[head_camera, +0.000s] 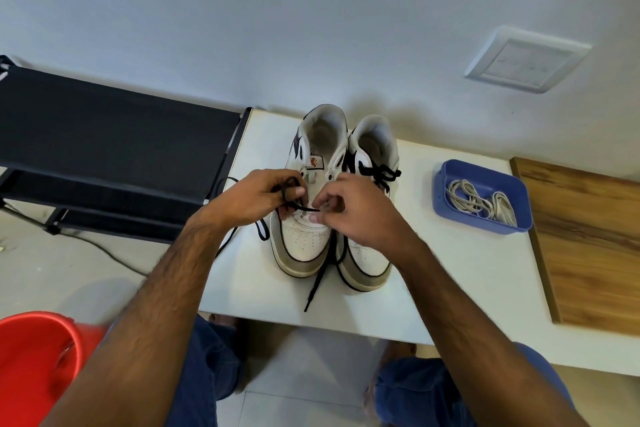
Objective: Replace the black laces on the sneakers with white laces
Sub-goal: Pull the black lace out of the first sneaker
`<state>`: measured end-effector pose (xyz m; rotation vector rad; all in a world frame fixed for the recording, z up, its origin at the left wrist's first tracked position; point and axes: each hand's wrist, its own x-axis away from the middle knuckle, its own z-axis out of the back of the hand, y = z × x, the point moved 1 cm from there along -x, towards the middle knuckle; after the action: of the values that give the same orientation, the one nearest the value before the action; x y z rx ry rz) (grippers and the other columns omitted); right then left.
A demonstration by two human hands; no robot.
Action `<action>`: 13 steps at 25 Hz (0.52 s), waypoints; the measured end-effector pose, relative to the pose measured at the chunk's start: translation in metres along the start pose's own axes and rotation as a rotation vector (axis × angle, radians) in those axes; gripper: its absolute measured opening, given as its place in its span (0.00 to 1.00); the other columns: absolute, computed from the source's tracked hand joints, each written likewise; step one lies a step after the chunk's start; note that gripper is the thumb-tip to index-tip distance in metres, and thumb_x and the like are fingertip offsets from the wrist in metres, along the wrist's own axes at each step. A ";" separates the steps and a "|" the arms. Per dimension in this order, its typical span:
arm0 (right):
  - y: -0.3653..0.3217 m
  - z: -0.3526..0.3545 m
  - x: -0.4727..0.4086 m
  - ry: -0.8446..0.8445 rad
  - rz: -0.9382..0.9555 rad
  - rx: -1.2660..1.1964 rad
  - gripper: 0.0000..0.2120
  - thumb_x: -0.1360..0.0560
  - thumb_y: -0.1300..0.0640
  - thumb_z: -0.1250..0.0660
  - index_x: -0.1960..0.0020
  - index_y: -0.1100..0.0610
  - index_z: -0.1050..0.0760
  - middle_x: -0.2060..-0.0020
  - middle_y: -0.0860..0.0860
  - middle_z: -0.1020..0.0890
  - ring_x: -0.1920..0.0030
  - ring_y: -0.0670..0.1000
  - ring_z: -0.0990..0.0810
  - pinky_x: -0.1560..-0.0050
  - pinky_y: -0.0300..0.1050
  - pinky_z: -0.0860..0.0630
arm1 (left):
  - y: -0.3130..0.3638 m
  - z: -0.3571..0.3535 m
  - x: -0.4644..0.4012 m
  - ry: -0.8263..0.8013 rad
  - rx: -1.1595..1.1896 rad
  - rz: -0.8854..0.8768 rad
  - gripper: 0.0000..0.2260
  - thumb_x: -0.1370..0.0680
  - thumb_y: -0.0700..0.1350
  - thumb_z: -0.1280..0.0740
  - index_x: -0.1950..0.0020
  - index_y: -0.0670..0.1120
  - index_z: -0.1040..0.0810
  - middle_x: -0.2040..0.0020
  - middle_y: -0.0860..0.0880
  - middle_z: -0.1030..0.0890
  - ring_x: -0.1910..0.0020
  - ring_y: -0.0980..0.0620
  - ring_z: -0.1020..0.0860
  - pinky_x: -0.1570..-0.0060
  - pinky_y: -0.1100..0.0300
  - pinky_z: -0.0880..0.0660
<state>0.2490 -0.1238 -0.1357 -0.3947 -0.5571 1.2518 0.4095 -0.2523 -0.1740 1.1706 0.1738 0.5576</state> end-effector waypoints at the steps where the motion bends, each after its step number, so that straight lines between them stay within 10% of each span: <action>1: 0.000 -0.003 0.001 0.013 0.040 0.081 0.08 0.28 0.46 0.23 0.52 0.48 0.16 0.60 0.42 0.26 0.57 0.44 0.23 0.58 0.45 0.28 | 0.002 0.000 0.000 0.002 -0.013 -0.004 0.07 0.17 0.47 0.34 0.51 0.47 0.18 0.57 0.49 0.16 0.61 0.49 0.18 0.60 0.68 0.26; 5: -0.006 -0.007 -0.005 0.060 0.133 0.224 0.02 0.26 0.51 0.26 0.55 0.48 0.17 0.59 0.44 0.25 0.55 0.47 0.22 0.52 0.48 0.25 | 0.002 0.000 0.001 0.012 0.007 0.016 0.09 0.16 0.48 0.36 0.51 0.47 0.18 0.59 0.52 0.16 0.61 0.50 0.18 0.60 0.69 0.26; 11: -0.017 0.018 -0.003 0.141 0.106 -0.759 0.08 0.21 0.62 0.30 0.54 0.49 0.20 0.58 0.44 0.19 0.55 0.41 0.22 0.49 0.37 0.25 | 0.000 -0.001 -0.002 0.022 0.014 0.036 0.09 0.16 0.44 0.36 0.49 0.43 0.18 0.59 0.49 0.15 0.62 0.52 0.17 0.62 0.68 0.26; 13: -0.012 0.021 -0.002 0.210 0.056 -0.719 0.04 0.20 0.61 0.31 0.51 0.54 0.19 0.61 0.41 0.19 0.58 0.39 0.23 0.52 0.34 0.26 | 0.001 -0.003 -0.001 0.017 0.025 0.046 0.09 0.16 0.43 0.36 0.51 0.42 0.18 0.61 0.51 0.15 0.63 0.54 0.17 0.62 0.69 0.26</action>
<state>0.2458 -0.1297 -0.1122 -1.1350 -0.8106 1.0139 0.4070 -0.2505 -0.1739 1.1974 0.1687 0.6075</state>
